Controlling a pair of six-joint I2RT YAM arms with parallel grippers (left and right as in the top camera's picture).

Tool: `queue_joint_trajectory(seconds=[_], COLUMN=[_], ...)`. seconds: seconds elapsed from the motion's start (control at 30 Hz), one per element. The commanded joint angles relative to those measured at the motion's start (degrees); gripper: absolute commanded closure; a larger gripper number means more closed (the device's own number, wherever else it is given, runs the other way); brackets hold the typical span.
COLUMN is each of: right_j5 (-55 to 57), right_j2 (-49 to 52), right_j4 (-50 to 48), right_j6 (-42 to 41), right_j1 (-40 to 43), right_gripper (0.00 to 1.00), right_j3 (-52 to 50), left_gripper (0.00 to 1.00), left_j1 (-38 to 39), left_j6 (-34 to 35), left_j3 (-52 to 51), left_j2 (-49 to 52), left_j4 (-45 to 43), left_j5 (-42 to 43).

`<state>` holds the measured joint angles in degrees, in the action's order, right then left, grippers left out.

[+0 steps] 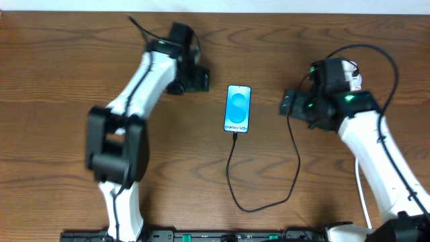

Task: Plug charger to phone and switch on socket
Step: 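Release the phone and withdraw both grippers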

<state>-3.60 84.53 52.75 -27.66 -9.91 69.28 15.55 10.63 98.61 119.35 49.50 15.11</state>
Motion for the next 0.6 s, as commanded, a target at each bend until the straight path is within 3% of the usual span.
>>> queue_joint_trajectory(seconds=[0.0, 0.27, 0.47, 0.57], right_j5=[0.7, 0.2, 1.6, 7.4], right_j2=[2.5, 13.0, 14.1, 14.1], right_j4=[7.9, 18.8, 16.2, 13.3], right_j6=[5.1, 11.9, 11.8, 5.4], right_j1=[7.3, 19.6, 23.4, 24.3], right_gripper=[0.01, 0.01, 0.01, 0.01], right_j3=[11.7, 29.6, 29.5, 28.3], left_gripper=[0.04, 0.03, 0.03, 0.03], left_j1=[-0.5, -0.4, -0.4, -0.4], left_j6=[-0.1, -0.1, -0.1, -0.1], left_j3=[0.7, 0.7, 0.7, 0.7], left_j2=[-10.9, -15.2, -15.2, -15.2], left_j4=[-0.4, -0.5, -0.5, -0.5], left_j5=[-9.5, -10.3, -10.3, -10.3])
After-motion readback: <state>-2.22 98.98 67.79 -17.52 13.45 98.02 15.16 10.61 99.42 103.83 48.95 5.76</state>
